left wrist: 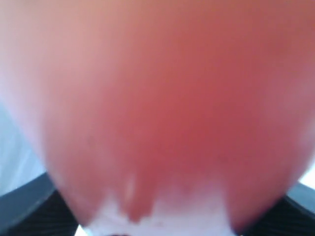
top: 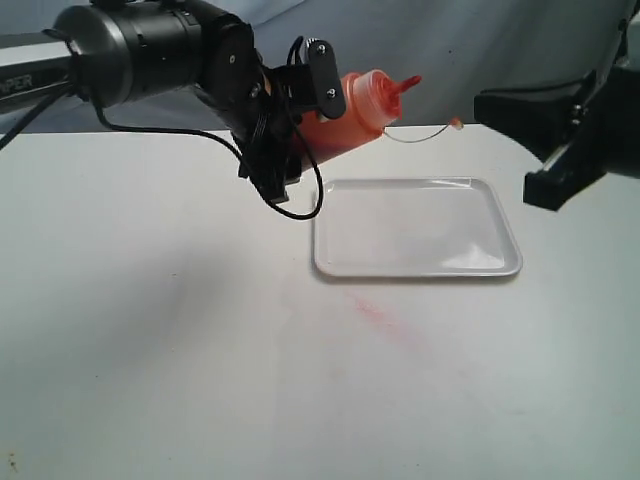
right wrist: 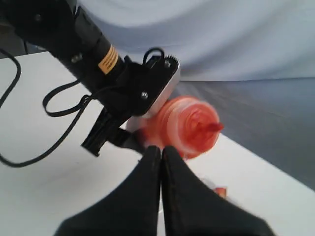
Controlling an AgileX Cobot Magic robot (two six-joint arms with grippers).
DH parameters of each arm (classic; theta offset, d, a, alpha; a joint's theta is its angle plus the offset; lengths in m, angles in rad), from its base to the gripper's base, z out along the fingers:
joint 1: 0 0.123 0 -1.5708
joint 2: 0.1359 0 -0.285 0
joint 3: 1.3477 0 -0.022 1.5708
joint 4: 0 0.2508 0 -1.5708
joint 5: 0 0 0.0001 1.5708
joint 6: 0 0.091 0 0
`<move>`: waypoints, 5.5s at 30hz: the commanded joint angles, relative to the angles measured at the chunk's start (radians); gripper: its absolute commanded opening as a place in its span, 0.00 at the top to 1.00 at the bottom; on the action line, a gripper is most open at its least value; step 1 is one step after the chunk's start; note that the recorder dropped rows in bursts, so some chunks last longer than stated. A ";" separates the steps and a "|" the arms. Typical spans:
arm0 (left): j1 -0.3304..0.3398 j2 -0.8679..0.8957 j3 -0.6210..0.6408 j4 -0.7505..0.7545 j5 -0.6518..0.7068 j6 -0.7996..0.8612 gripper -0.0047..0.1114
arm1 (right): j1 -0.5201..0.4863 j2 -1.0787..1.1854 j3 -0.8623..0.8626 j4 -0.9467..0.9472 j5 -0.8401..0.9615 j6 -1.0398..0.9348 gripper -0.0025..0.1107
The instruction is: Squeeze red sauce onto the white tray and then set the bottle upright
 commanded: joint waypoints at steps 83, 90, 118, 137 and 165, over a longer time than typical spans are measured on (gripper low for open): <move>-0.278 0.201 -0.278 0.980 0.400 -0.238 0.96 | 0.098 0.510 -0.280 -0.163 -0.274 -0.043 0.35; -0.278 0.164 -0.278 0.858 0.437 -0.151 0.96 | 0.098 0.574 -0.285 -0.207 -0.250 -0.043 0.35; -0.278 0.090 -0.278 0.611 0.416 0.070 0.96 | 0.188 0.574 -0.357 -0.271 -0.185 -0.043 0.34; -0.267 0.090 -0.278 0.614 0.399 0.070 0.96 | 0.186 0.574 -0.357 -0.205 -0.317 -0.043 0.05; -0.267 0.090 -0.278 0.611 0.390 0.070 0.96 | 0.184 0.589 -0.403 -0.261 -0.238 -0.043 0.05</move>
